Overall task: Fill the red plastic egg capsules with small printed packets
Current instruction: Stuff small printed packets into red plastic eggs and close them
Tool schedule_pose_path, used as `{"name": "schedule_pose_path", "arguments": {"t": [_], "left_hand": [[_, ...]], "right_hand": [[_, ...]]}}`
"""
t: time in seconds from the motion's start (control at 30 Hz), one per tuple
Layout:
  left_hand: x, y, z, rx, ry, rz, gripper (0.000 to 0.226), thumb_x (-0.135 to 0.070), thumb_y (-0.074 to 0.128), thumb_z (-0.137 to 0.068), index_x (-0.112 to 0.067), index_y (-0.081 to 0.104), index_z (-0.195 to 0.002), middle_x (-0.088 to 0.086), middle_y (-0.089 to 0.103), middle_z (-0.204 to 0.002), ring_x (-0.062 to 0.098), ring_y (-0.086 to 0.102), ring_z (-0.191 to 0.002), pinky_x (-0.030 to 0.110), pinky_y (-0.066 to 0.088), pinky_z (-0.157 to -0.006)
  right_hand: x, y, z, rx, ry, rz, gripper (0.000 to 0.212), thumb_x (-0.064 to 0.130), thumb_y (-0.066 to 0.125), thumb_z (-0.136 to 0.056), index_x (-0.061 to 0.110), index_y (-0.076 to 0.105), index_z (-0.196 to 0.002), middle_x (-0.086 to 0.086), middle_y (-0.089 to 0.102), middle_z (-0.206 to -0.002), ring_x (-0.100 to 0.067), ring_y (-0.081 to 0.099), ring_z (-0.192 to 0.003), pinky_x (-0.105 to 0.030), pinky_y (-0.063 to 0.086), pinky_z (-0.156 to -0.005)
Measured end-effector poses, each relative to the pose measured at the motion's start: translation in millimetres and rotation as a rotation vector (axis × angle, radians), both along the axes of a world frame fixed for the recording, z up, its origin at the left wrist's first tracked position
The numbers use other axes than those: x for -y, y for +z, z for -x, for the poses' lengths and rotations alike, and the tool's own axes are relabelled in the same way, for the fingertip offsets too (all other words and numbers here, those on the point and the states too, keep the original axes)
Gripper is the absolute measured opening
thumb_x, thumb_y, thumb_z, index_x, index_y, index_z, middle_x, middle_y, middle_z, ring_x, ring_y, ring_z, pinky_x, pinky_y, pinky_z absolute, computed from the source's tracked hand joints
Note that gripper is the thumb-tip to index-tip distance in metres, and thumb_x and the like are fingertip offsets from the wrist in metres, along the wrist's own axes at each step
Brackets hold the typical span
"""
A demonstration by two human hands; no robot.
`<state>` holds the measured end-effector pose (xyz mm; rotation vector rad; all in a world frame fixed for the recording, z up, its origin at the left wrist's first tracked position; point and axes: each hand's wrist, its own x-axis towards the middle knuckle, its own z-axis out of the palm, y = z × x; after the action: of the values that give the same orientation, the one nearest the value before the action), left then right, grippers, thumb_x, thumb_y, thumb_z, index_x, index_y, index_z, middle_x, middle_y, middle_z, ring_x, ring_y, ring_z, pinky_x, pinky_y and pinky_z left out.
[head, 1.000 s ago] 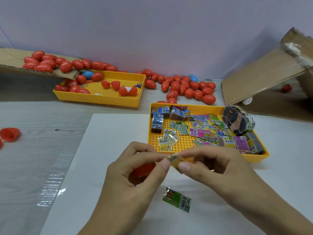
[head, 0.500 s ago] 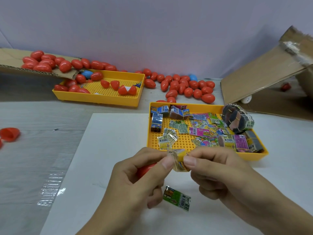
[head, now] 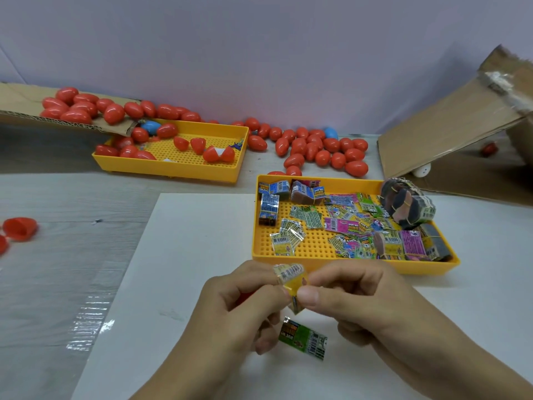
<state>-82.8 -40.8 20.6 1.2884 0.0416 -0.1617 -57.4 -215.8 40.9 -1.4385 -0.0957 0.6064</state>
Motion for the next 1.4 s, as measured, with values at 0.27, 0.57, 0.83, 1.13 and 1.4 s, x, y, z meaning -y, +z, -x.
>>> {"name": "schedule_pose_path", "arguments": {"t": [0.27, 0.57, 0.83, 1.13, 1.4], "left_hand": [[-3.1, 2.1, 1.8, 0.358, 0.177, -0.489, 0.013, -0.035, 0.078, -0.064, -0.024, 0.071, -0.064, -0.009, 0.063, -0.08, 0.007, 0.057, -0.057, 0.011, 0.041, -0.05], [-5.4, 5.2, 5.0, 0.597, 0.185, -0.8, 0.012, -0.039, 0.067, -0.071, -0.027, 0.068, -0.069, -0.013, 0.057, -0.083, 0.008, 0.054, -0.064, 0.014, 0.035, -0.041], [-2.6, 7.3, 6.0, 0.577, 0.214, -0.77, 0.014, -0.036, 0.073, -0.068, -0.03, 0.065, -0.078, -0.013, 0.059, -0.084, 0.009, 0.056, -0.064, 0.018, 0.043, -0.04], [1.9, 3.3, 9.4, 0.705, 0.215, -0.869, 0.016, -0.01, 0.078, -0.064, -0.017, 0.069, -0.076, -0.01, 0.061, -0.084, 0.007, 0.058, -0.062, 0.022, 0.045, -0.038], [-6.4, 15.7, -0.3, 0.479, 0.099, -0.485, 0.032, -0.041, 0.073, -0.054, -0.033, 0.071, -0.084, -0.014, 0.063, -0.079, 0.012, 0.061, -0.056, 0.023, 0.048, -0.051]], "right_hand": [[-0.2, -2.3, 6.8, 0.513, -0.115, 0.299, 0.051, 0.054, 0.081, -0.062, 0.043, 0.068, -0.11, 0.011, 0.059, -0.078, -0.007, 0.051, -0.061, -0.031, 0.041, -0.05], [-7.2, 2.2, 13.0, 0.525, -0.052, 0.299, 0.032, 0.036, 0.082, -0.066, 0.041, 0.074, -0.097, 0.01, 0.074, -0.088, -0.01, 0.071, -0.083, -0.039, 0.058, -0.061], [-8.9, -6.3, 13.0, 0.511, -0.123, 0.334, 0.024, 0.03, 0.072, -0.071, 0.041, 0.07, -0.092, 0.012, 0.072, -0.087, -0.008, 0.068, -0.079, -0.037, 0.054, -0.055], [-13.1, -13.5, 15.6, 0.816, -0.188, 0.441, 0.032, 0.011, 0.068, -0.074, 0.035, 0.075, -0.093, 0.019, 0.071, -0.092, -0.006, 0.068, -0.084, -0.025, 0.053, -0.048], [-4.5, -0.4, 3.0, 0.188, -0.152, 0.092, 0.021, 0.027, 0.076, -0.062, 0.012, 0.079, -0.076, -0.012, 0.072, -0.075, -0.012, 0.067, -0.062, -0.025, 0.048, -0.045]]}}
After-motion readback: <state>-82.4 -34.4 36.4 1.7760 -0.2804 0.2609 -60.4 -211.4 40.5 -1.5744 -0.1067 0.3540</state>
